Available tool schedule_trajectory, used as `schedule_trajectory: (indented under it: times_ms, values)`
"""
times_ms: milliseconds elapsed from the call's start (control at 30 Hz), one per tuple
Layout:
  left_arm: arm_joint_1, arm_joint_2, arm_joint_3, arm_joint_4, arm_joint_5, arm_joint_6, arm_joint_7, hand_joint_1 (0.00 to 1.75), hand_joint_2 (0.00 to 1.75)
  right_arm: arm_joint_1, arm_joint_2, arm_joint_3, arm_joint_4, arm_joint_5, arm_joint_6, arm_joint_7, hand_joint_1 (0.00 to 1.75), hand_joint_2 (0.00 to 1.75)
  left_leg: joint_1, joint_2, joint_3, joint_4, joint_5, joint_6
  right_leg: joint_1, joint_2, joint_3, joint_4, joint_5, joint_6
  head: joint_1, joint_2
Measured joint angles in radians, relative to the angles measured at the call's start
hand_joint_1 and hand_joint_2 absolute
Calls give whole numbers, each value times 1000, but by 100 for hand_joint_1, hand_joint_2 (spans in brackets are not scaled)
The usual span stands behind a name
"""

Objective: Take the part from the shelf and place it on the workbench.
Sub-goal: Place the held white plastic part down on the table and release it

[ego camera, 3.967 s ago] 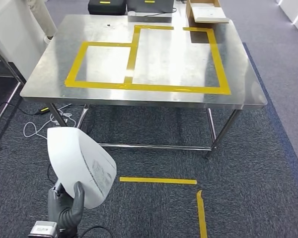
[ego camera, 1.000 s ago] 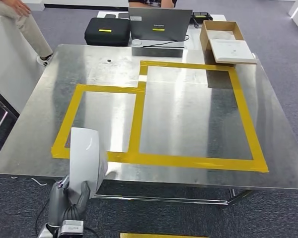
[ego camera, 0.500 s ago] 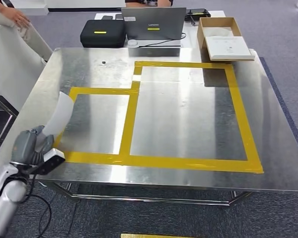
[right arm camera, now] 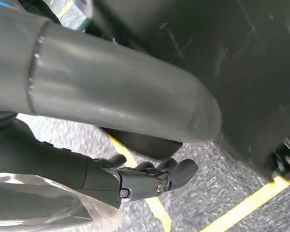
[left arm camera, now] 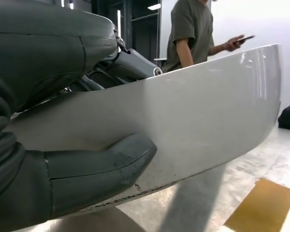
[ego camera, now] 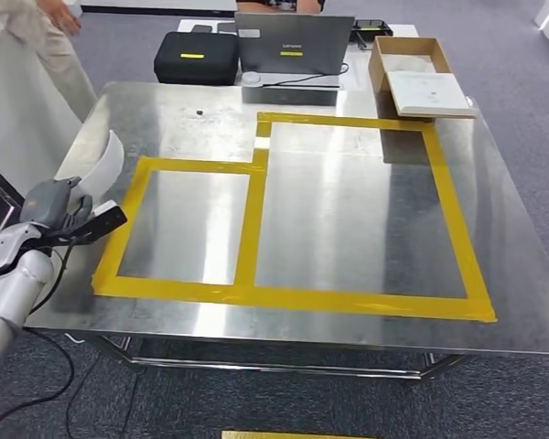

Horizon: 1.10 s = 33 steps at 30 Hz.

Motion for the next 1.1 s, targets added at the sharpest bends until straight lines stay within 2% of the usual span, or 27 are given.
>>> schedule_trajectory:
  times_ms: [67, 100, 133, 167, 200, 233, 267, 300, 367, 433, 500, 567, 600, 633, 667, 733, 800, 867, 933, 967, 1000, 1067, 1100]
  values:
    - [-42, -26, -27, 39, -21, -14, 17, 175, 175, -1, 0, 3, 0, 5, 2, 0, 0, 0, -4, -1, 0, 0, -1, 6, -1, -1, -69, 129, -43, 2, 1, 0]
    - [-57, -40, -38, 53, -26, -15, 19, 175, 175, -1, 0, 4, 0, 7, 2, 0, 0, 0, -6, -1, 0, 1, -2, 8, -1, -1, -91, 162, -43, 2, 1, 0]
    - [-70, -54, -47, 63, -28, -15, 18, 175, 175, -1, 0, 5, 0, 8, 2, 0, 0, 0, -8, -2, 2, 1, -3, 9, 0, -1, -94, 156, -24, 0, 1, 0]
    - [-80, -69, -56, 70, -29, -14, 15, 175, 175, -1, 1, 5, 0, 9, 2, 0, 0, 0, -10, -3, 4, 1, -4, 9, 1, -1, -78, 113, 10, -4, 1, 0]
    - [-89, -84, -65, 75, -31, -14, 8, 175, 175, -2, 1, 5, 0, 10, 3, 0, 0, 0, -11, -4, 6, 1, -6, 10, 2, -1, -49, 46, 50, -10, 2, 0]
    - [-97, -97, -74, 78, -33, -14, -1, 175, 175, -2, 1, 5, 0, 10, 4, 1, 0, 0, -13, -4, 7, 1, -8, 9, 5, -2, -17, -18, 77, -16, 1, 0]
    - [-104, -110, -84, 80, -34, -14, -10, 175, 175, -3, 3, 5, 0, 10, 4, 2, 0, 0, -15, -4, 6, 3, -9, 7, 7, -2, 9, -69, 93, -20, 1, 0]
    - [-109, -121, -93, 81, -35, -15, -18, 175, 175, -3, 4, 5, 0, 10, 5, 3, 0, 0, -15, -4, 4, 3, -9, 4, 9, -2, 24, -97, 96, -24, 0, 0]
    - [-112, -140, -112, 80, -36, -18, -32, 175, 175, -1, 7, 6, 0, 10, 6, 7, 0, 0, -15, -3, 2, 2, -8, -4, 10, 0, 31, -112, 92, -26, 0, 0]
    - [-111, -157, -131, 75, -34, -24, -49, 175, 175, 0, 10, 5, 0, 9, 8, 11, 0, 0, -14, -2, -1, 15, -21, -14, 5, 0, 39, -120, 95, -32, -2, 0]
    - [-112, -169, -157, 64, -30, -33, -67, 175, 175, 0, 14, 5, 0, 9, 10, 14, 0, 0, -12, -1, -35, 92, -63, -25, 0, -2, 48, -128, 95, -39, -5, 0]
    - [-104, -179, -189, 49, -21, -42, -79, 175, 175, -2, 18, 5, 0, 8, 11, 14, 0, 0, -7, -1, -96, 214, -110, -35, 0, -4, 52, -128, 92, -43, -6, 0]
    - [-96, -185, -205, 39, -15, -45, -84, 175, 175, -1, 19, 5, 0, 8, 11, 14, 0, 0, -5, -1, -117, 253, -116, -38, 0, -4, 53, -128, 91, -43, -6, 0]
    - [-88, -189, -220, 27, -10, -49, -87, 175, 175, -1, 20, 5, 0, 8, 11, 14, 0, 0, -2, -1, -125, 261, -105, -41, -1, -4, 54, -128, 91, -42, -6, 0]
    - [-82, -194, -235, 13, -4, -52, -89, 175, 175, -1, 21, 5, 0, 8, 10, 13, 0, 0, 0, -1, -116, 233, -77, -42, -1, -4, 55, -127, 89, -41, -6, 0]
    - [-78, -200, -260, -16, 4, -59, -92, 175, 175, 0, 22, 4, 0, 8, 10, 11, 0, 0, 2, 0, -63, 112, -9, -41, 0, -2, 56, -123, 86, -36, -6, 0]
    - [-77, -205, -281, -40, 10, -66, -92, 87, 175, 0, 23, 3, 0, 9, 10, 9, 0, 0, -1, 0, -25, 21, 18, -34, 2, -1, 51, -118, 83, -26, -5, 0]
    - [-71, -207, -296, -55, 18, -72, -87, 0, 175, 1, 23, 3, 0, 9, 9, 7, 0, 0, -5, -1, -20, 3, 13, -23, 4, 0, 48, -118, 85, -16, -4, 0]
    - [-67, -208, -306, -67, 29, -80, -80, 0, 175, 2, 23, 2, 0, 10, 8, 5, 0, 0, -2, 0, -18, 0, 16, -10, 2, 0, 39, -111, 76, -7, -4, 0]
    - [-68, -208, -309, -71, 35, -84, -78, 0, 175, 3, 23, 2, 0, 10, 7, 5, 0, 0, 0, 0, -17, -3, 18, -2, 0, -1, 27, -86, 59, -3, -2, 0]
    - [-69, -208, -311, -73, 40, -88, -76, 0, 175, 2, 23, 2, 0, 11, 6, 4, 0, 0, 1, 1, -15, -5, 19, 4, -1, -2, 5, -41, 33, 0, -2, 0]
    - [-68, -209, -315, -74, 45, -92, -75, 0, 175, 2, 23, 2, 0, 11, 6, 3, 0, 0, 0, 1, -16, -4, 19, 10, -2, -3, -54, 89, -24, 4, 1, 0]
    - [-67, -209, -318, -74, 46, -94, -75, 0, 175, 1, 23, 2, 0, 12, 6, 3, 0, 0, -1, 1, -16, -4, 19, 10, -2, -3, -79, 141, -39, 5, 1, 0]
